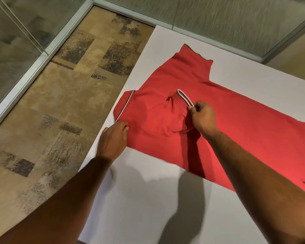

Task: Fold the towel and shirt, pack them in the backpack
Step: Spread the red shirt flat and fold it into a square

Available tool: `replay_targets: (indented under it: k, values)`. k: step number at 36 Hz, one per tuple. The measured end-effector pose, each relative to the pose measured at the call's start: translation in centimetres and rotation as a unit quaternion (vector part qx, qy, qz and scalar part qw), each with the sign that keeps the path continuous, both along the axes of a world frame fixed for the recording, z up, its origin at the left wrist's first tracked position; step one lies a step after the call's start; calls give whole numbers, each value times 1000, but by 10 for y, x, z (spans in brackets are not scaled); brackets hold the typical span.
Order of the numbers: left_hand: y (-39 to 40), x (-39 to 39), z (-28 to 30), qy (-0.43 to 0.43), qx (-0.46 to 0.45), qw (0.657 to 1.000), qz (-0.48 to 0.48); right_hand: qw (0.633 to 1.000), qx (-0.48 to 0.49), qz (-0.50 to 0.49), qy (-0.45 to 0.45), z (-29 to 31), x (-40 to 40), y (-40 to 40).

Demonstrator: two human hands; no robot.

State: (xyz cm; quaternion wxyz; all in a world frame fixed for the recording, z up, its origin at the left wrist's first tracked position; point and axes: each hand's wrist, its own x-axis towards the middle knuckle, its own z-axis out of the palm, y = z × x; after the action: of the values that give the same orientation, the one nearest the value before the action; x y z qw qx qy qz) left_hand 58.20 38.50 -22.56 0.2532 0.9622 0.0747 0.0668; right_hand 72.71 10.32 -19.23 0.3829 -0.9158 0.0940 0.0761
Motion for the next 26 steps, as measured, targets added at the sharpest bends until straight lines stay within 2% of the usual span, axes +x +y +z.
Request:
replay_targets:
  k: [6, 14, 17, 20, 23, 26]
  values:
    - [0, 2, -3, -8, 8, 1000, 18, 997, 1, -7, -74, 3, 14, 8]
    - [-5, 3, -9, -17, 13, 999, 34, 996, -47, 58, -40, -3, 29, 11]
    - [-14, 4, -5, -43, 27, 998, 42, 996, -54, 72, -1, -1, 37, 14]
    - [-32, 9, -2, -66, 17, 998, -15, 994, -43, 88, 55, 2, 44, 19]
    - [-54, 14, -2, -58, -6, 993, -98, 985, -73, 121, 96, 4, 46, 22]
    - [-68, 15, -4, -42, -22, 990, -130, 979, -112, 144, 88, 7, 47, 27]
